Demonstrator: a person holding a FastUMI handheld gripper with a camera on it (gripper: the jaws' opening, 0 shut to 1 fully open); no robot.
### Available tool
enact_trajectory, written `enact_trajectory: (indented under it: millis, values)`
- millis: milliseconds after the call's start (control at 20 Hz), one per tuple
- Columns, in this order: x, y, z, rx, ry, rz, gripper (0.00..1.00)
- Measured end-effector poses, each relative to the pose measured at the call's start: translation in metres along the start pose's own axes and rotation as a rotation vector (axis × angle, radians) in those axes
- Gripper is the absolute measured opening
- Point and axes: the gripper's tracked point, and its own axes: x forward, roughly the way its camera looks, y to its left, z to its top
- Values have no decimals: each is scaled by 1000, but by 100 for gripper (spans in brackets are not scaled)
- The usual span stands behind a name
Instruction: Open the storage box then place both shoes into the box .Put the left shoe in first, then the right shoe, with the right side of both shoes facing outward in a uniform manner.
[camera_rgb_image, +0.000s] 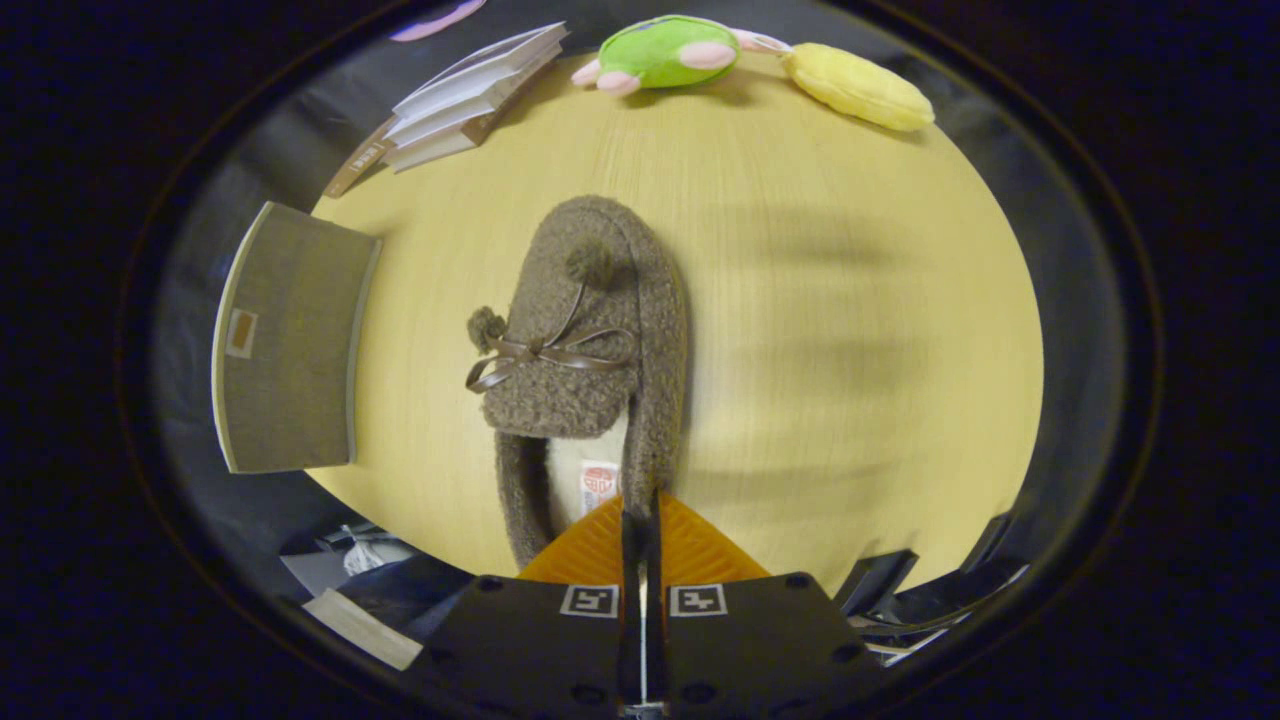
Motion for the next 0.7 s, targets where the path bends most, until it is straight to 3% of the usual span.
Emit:
enact_trajectory:
  millis: [200, 400, 600, 700]
  values:
    - [-4, 0, -2, -7, -50, -2, 4]
    - [-13, 26, -7, 223, 13, 187, 4]
    - [-28, 28, -6, 236, -29, 206, 3]
    - [-39, 43, -6, 280, -26, 261, 3]
